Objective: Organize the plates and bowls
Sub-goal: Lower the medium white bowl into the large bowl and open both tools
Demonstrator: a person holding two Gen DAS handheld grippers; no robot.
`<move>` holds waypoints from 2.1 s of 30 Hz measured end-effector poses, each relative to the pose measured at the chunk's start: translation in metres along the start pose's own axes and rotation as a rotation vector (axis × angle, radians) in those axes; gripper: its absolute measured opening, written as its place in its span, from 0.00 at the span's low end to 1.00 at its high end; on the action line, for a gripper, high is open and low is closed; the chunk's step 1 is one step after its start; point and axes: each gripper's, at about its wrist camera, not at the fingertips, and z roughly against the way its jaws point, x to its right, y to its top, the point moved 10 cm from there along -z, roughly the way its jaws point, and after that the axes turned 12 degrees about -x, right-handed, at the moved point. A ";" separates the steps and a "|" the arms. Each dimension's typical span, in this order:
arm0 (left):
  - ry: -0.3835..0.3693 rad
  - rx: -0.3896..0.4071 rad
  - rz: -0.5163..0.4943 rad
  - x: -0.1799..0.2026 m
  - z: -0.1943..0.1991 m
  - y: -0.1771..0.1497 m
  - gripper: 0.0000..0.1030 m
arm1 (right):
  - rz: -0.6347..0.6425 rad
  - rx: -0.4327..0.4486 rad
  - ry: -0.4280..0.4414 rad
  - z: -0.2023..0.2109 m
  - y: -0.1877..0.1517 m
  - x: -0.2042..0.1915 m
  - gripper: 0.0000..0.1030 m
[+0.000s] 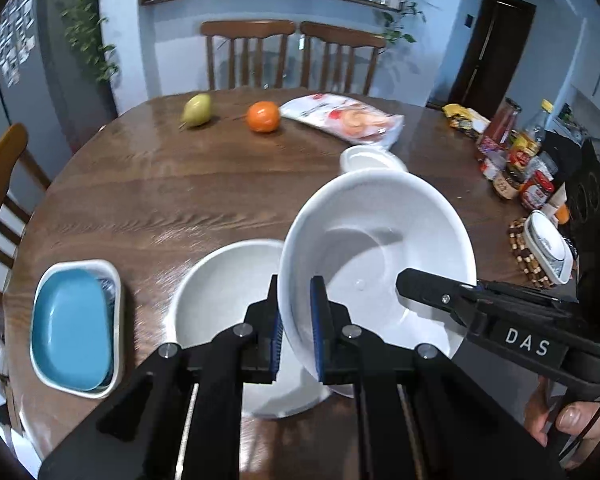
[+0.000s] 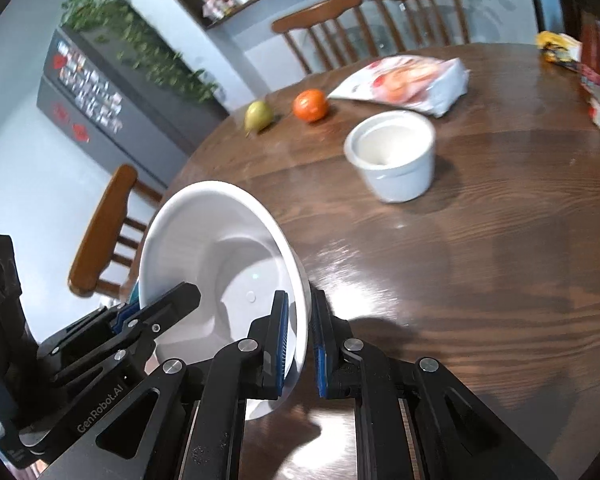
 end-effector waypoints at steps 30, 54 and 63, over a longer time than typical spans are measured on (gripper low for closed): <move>-0.001 -0.223 0.004 -0.061 -0.046 -0.035 0.12 | 0.013 -0.131 -0.164 -0.070 -0.013 -0.028 0.13; 0.012 -0.207 -0.010 -0.059 -0.046 -0.029 0.18 | 0.036 -0.061 -0.256 -0.052 -0.006 -0.024 0.21; 0.028 -0.147 -0.007 -0.059 -0.031 -0.020 0.55 | 0.039 -0.006 -0.259 -0.036 -0.001 -0.024 0.43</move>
